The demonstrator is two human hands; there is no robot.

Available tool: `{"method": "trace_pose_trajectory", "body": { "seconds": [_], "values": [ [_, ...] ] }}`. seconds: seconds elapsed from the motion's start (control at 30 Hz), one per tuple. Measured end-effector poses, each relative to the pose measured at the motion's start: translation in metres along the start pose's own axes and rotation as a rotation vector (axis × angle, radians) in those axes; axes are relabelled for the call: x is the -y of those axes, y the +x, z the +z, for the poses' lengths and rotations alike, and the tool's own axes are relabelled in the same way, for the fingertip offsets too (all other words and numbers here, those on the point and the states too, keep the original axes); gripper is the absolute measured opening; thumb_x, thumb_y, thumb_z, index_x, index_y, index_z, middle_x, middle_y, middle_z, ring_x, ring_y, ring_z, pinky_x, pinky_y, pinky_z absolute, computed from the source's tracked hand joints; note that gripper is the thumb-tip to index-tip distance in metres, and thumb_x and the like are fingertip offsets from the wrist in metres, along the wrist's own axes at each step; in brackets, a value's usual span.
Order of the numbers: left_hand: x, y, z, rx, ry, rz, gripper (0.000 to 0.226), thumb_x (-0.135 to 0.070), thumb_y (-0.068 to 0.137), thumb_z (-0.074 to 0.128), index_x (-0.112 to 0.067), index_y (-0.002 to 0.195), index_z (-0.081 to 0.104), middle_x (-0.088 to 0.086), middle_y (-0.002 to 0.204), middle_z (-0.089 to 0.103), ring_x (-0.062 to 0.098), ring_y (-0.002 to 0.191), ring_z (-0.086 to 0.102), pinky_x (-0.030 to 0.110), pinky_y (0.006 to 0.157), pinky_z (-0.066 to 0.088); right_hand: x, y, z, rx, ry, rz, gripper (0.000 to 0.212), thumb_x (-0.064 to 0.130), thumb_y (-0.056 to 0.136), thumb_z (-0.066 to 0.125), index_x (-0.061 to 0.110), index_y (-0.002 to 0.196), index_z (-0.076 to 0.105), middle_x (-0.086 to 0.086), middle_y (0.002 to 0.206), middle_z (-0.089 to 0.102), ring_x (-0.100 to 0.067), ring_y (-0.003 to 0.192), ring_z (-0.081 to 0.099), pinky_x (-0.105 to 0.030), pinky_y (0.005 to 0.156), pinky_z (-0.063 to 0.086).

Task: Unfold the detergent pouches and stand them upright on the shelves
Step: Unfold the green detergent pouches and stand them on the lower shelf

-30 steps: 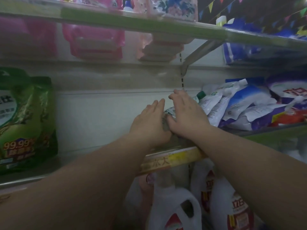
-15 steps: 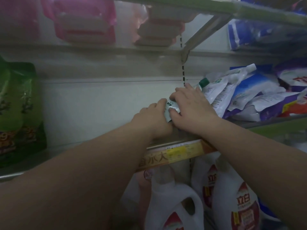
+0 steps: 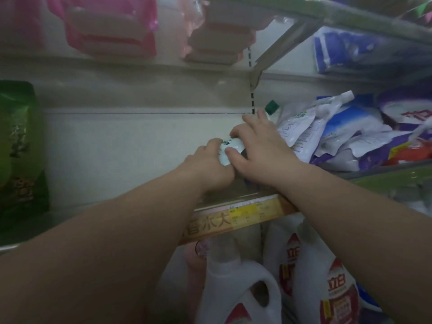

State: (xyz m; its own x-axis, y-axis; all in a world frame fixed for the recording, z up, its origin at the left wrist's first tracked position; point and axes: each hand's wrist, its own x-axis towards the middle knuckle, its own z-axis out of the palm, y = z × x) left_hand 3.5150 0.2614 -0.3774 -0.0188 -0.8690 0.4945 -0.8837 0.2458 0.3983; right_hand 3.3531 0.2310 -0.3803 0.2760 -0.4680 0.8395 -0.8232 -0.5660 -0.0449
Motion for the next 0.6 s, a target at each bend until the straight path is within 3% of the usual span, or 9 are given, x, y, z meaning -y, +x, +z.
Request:
{"method": "trace_pose_trajectory", "body": {
  "seconds": [0.1, 0.23, 0.33, 0.4, 0.47, 0.6],
  "values": [
    [0.000, -0.002, -0.001, -0.042, -0.054, 0.012, 0.073, -0.056, 0.089, 0.052, -0.040, 0.156, 0.026, -0.001, 0.159, 0.034, 0.032, 0.136, 0.048, 0.053, 0.112, 0.043, 0.004, 0.004, 0.002, -0.006, 0.052, 0.026, 0.049, 0.056, 0.095, 0.046, 0.025, 0.131, 0.057, -0.005, 0.162, 0.036, -0.030, 0.162, 0.004, -0.056, 0.127, 0.020],
    [0.000, -0.007, -0.004, -0.034, -0.035, 0.057, 0.082, -0.055, 0.079, 0.039, -0.054, 0.157, 0.015, -0.011, 0.173, 0.014, 0.027, 0.157, 0.022, 0.055, 0.124, 0.026, 0.018, 0.010, 0.001, -0.075, 0.131, 0.089, 0.045, 0.047, 0.094, 0.059, 0.026, 0.134, 0.053, -0.007, 0.167, 0.026, -0.029, 0.163, 0.000, -0.054, 0.129, 0.017],
    [0.001, -0.008, -0.006, -0.051, -0.091, 0.046, 0.074, -0.065, 0.075, 0.037, -0.060, 0.147, 0.023, -0.010, 0.167, 0.031, 0.033, 0.150, 0.037, 0.060, 0.115, 0.037, 0.030, 0.016, 0.000, -0.293, 0.184, 0.128, 0.049, 0.040, 0.088, 0.065, 0.022, 0.132, 0.051, -0.012, 0.164, 0.026, -0.032, 0.158, 0.014, -0.044, 0.128, 0.020],
    [0.001, -0.009, -0.007, -0.066, -0.120, 0.010, 0.078, -0.070, 0.079, 0.033, -0.055, 0.154, 0.017, -0.007, 0.166, 0.032, 0.034, 0.146, 0.040, 0.058, 0.114, 0.039, 0.033, 0.024, -0.002, -0.398, 0.285, 0.219, 0.047, 0.036, 0.089, 0.065, 0.020, 0.130, 0.051, -0.009, 0.155, 0.032, -0.028, 0.145, 0.031, -0.037, 0.119, 0.028],
    [0.003, -0.007, -0.007, -0.092, -0.157, -0.033, 0.072, -0.065, 0.090, 0.033, -0.046, 0.158, 0.016, -0.002, 0.164, 0.033, 0.036, 0.140, 0.044, 0.057, 0.112, 0.042, 0.035, 0.031, -0.006, -0.457, 0.455, 0.373, 0.039, 0.027, 0.092, 0.062, 0.018, 0.129, 0.050, -0.006, 0.146, 0.037, -0.022, 0.128, 0.038, -0.032, 0.107, 0.033],
    [0.006, -0.002, -0.009, -0.169, -0.278, -0.058, 0.042, -0.051, 0.105, 0.031, -0.044, 0.146, 0.035, 0.006, 0.146, 0.049, 0.039, 0.125, 0.053, 0.056, 0.105, 0.048, 0.041, 0.046, -0.007, -0.456, 0.934, 0.673, 0.026, 0.019, 0.100, 0.046, 0.019, 0.126, 0.044, 0.000, 0.126, 0.043, -0.022, 0.107, 0.047, -0.033, 0.085, 0.037]
  ]
}}
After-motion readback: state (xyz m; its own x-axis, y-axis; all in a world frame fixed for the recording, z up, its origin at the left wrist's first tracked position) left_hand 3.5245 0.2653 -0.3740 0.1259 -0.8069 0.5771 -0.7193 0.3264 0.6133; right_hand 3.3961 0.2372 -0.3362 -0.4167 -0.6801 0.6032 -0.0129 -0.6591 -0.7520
